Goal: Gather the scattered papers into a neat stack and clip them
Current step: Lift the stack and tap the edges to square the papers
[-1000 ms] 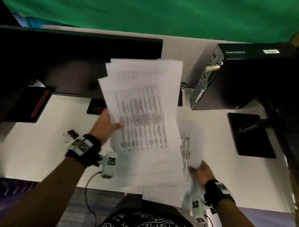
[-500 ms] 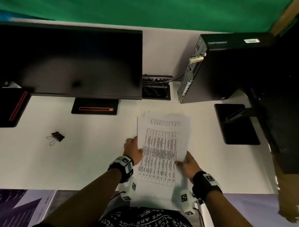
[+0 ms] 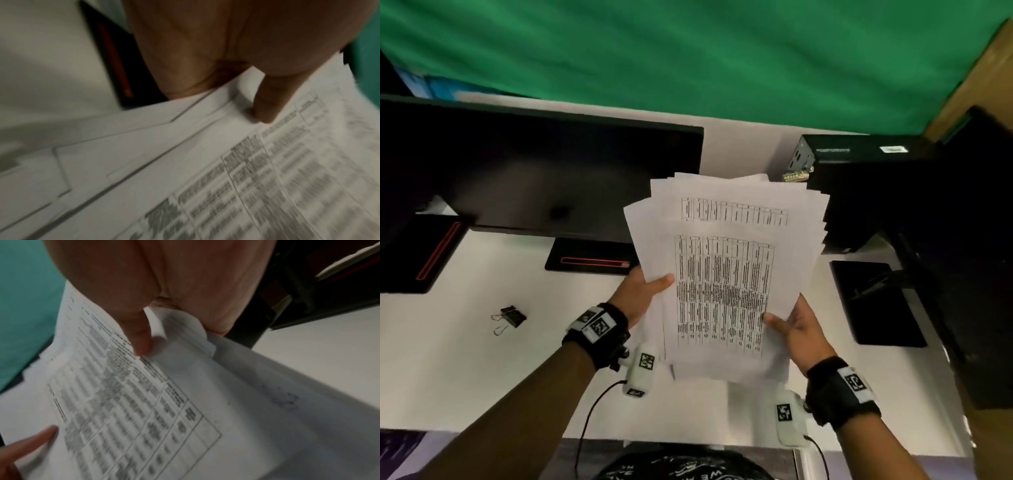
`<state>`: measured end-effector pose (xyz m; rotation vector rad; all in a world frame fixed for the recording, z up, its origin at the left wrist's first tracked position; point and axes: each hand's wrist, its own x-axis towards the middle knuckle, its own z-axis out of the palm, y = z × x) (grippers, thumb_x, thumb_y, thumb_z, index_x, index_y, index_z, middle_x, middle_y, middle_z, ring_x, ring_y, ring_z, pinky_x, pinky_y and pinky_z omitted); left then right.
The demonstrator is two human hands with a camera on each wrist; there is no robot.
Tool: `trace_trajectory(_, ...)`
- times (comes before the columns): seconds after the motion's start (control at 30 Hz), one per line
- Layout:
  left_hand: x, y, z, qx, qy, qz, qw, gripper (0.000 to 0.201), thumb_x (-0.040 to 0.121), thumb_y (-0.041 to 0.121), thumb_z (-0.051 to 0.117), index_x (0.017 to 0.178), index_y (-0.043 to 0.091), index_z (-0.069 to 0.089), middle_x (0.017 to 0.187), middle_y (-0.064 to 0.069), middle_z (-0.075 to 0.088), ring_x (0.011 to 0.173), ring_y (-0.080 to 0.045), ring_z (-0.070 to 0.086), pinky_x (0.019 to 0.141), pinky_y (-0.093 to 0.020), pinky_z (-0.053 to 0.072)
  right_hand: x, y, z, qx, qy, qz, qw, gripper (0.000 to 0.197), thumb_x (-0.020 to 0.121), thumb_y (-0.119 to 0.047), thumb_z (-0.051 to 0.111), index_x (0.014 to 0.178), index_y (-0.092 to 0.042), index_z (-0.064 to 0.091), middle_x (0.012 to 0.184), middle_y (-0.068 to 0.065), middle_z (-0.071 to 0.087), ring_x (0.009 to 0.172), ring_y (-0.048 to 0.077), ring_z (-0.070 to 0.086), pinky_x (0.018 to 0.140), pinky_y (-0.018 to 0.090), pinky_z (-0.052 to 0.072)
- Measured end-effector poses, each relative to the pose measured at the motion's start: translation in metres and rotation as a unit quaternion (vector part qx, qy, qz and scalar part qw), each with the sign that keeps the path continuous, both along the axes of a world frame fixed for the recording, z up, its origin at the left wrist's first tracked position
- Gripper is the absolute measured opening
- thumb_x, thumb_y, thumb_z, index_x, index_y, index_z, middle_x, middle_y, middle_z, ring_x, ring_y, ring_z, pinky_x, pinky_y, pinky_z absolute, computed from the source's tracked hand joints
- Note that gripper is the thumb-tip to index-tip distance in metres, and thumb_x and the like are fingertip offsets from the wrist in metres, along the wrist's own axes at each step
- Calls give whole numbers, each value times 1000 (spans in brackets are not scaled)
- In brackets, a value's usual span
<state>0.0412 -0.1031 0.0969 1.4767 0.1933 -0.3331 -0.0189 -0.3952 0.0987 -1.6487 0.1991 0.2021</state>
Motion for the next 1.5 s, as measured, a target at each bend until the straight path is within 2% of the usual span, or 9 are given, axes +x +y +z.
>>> trace_trajectory(0.13, -8, 6, 29, 44, -79, 76, 993, 28, 86, 12, 69, 108, 28, 62, 109, 10, 68, 103, -6, 62, 89, -23, 46, 14, 33, 8, 16, -35, -35, 999, 53, 96, -1, 58, 143, -18, 41, 136, -3, 63, 127, 13, 58, 113, 44, 42)
trace_trajectory(0.3, -20, 20, 13, 46, -40, 135, 989, 37, 83, -3, 69, 108, 22, 59, 109, -1, 68, 105, -21, 63, 100, -41, 47, 12, 63, -15, -8, -61, -52, 997, 63, 95, 0, 60, 148, -21, 33, 143, -2, 55, 131, 11, 53, 115, 47, 38)
trace_trajectory(0.43, -21, 20, 12, 55, -57, 120, 990, 33, 87, 4, 67, 105, 31, 60, 108, 9, 68, 108, -16, 63, 98, -35, 46, 13, 80, -17, -23, -77, -69, 994, 64, 98, -4, 56, 151, -24, 27, 146, -5, 52, 133, 8, 50, 116, 40, 38)
trace_trajectory(0.7, -24, 24, 22, 87, -90, 83, 989, 20, 97, 17, 54, 106, 35, 56, 99, 23, 61, 92, 8, 56, 72, -7, 42, 5, 88, -20, -13, -71, -126, 989, 46, 101, -11, 51, 124, -51, 50, 132, -5, 62, 126, 18, 56, 111, 54, 41)
trace_trajectory(0.83, -12, 27, 32, 66, -111, 102, 986, 23, 96, 16, 55, 114, 30, 58, 106, 21, 64, 98, 9, 60, 83, -9, 46, 15, 88, -4, 36, -106, -117, 987, 49, 101, -4, 50, 135, -38, 46, 135, -3, 60, 127, 17, 56, 110, 44, 43)
trace_trajectory(0.93, -6, 35, 36, 54, -89, 83, 991, 36, 93, -5, 51, 119, 17, 59, 106, 12, 67, 98, 4, 63, 84, -10, 49, 18, 86, 0, 46, -119, -112, 986, 60, 96, 5, 54, 138, -35, 38, 137, -2, 57, 127, 14, 55, 108, 38, 44)
trace_trajectory(1.13, 1, 37, 32, 51, -23, 102, 993, 48, 89, -10, 36, 125, 14, 56, 111, -4, 66, 89, -4, 62, 63, -8, 46, 20, 83, -6, 21, -137, -116, 984, 64, 92, 13, 53, 135, -29, 33, 134, 0, 52, 126, 14, 52, 98, 25, 50)
trace_trajectory(1.3, -2, 30, 58, 32, -81, 98, 991, 51, 84, -21, 30, 94, 18, 60, 70, 10, 64, 59, 9, 61, 52, -5, 44, 24, 82, 2, 12, -158, -105, 982, 60, 92, 18, 44, 135, -21, 32, 123, -5, 53, 113, 3, 54, 82, 11, 51)
trace_trajectory(1.5, 2, 36, 38, 32, -53, 70, 996, 52, 88, -16, 39, 131, 13, 45, 95, 4, 63, 81, -1, 60, 67, -10, 51, 21, 76, -1, -30, -160, -121, 979, 54, 90, 20, 34, 127, -20, 36, 116, -14, 50, 103, -12, 53, 84, 4, 41)
